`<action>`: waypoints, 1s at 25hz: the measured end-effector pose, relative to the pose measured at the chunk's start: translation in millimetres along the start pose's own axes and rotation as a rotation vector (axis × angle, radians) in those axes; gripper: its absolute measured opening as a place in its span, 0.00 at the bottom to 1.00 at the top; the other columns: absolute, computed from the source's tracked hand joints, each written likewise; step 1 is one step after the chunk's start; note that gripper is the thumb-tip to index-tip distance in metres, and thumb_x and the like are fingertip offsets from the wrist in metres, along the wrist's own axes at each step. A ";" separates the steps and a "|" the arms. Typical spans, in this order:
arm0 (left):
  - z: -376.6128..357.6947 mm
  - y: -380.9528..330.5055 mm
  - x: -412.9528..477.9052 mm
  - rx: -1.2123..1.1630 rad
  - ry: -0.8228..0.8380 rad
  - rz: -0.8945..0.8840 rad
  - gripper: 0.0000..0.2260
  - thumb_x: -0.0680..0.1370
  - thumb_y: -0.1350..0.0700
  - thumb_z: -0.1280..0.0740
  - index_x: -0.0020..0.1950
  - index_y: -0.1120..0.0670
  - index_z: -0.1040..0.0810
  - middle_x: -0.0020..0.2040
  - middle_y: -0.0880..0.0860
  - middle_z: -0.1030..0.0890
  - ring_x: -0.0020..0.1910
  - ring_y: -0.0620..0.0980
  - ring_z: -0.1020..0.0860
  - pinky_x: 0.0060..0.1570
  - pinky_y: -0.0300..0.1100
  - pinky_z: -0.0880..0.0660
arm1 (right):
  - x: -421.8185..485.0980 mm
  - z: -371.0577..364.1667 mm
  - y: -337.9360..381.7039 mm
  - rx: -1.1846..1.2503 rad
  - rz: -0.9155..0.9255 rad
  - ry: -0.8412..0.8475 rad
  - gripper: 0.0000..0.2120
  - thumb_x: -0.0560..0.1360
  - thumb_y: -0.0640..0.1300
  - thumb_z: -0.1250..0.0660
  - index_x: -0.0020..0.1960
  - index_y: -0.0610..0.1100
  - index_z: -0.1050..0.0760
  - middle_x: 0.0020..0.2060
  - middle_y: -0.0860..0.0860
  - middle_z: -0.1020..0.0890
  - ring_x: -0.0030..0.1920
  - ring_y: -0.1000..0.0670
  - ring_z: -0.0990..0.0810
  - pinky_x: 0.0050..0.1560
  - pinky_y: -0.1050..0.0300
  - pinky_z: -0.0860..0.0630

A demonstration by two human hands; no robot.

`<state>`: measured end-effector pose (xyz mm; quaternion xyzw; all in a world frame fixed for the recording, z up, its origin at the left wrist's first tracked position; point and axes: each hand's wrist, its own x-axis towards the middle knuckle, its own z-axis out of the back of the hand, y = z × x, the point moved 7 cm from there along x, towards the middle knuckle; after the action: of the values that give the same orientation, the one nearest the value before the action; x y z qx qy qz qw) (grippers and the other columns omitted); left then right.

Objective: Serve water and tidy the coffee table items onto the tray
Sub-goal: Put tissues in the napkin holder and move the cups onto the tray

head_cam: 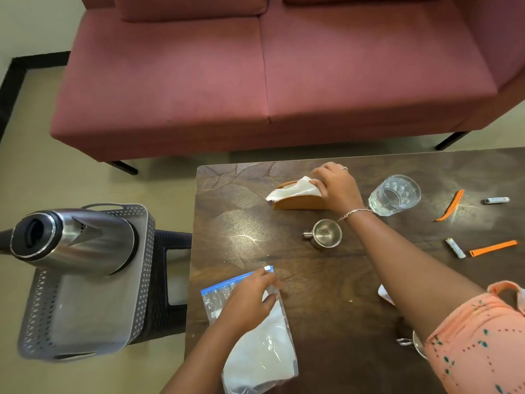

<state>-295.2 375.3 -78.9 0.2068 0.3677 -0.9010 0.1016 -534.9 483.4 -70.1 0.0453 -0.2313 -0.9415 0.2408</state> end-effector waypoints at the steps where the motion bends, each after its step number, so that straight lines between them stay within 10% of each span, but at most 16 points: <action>1: 0.4 3.1 -4.3 -0.008 0.009 0.012 0.09 0.77 0.55 0.37 0.56 0.51 0.24 0.58 0.47 0.25 0.56 0.46 0.26 0.54 0.38 0.30 | -7.8 10.5 -3.3 0.034 -0.017 -0.053 0.09 0.75 0.42 0.35 0.52 0.39 0.22 0.50 0.42 0.21 0.52 0.41 0.25 0.46 0.52 0.29; 17: -20.8 -11.9 -4.9 0.127 0.150 0.107 0.07 0.76 0.58 0.36 0.50 0.58 0.20 0.46 0.53 0.18 0.50 0.52 0.21 0.46 0.40 0.30 | -325.0 122.2 -115.5 0.194 -0.712 -0.569 0.03 0.73 0.34 0.33 0.43 0.37 0.21 0.40 0.42 0.18 0.39 0.46 0.23 0.43 0.59 0.31; 21: -28.4 -30.5 14.3 0.113 0.124 0.090 0.06 0.75 0.60 0.35 0.48 0.60 0.20 0.47 0.58 0.17 0.49 0.55 0.20 0.49 0.44 0.27 | -377.9 89.6 -129.7 0.503 -1.019 -0.764 0.03 0.73 0.35 0.34 0.44 0.37 0.21 0.39 0.40 0.18 0.36 0.48 0.22 0.42 0.54 0.24; 25: -37.3 -37.8 23.4 0.106 0.107 0.088 0.06 0.75 0.60 0.35 0.49 0.60 0.20 0.48 0.57 0.17 0.49 0.55 0.21 0.50 0.47 0.25 | -408.1 16.0 -105.1 0.961 -1.417 -1.006 0.02 0.73 0.34 0.34 0.41 0.36 0.23 0.30 0.46 0.24 0.21 0.62 0.26 0.23 0.70 0.27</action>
<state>-317.7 427.7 -89.9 0.2759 0.3148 -0.9015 0.1102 -224.4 765.2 -114.5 -0.1389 -0.5831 -0.5835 -0.5479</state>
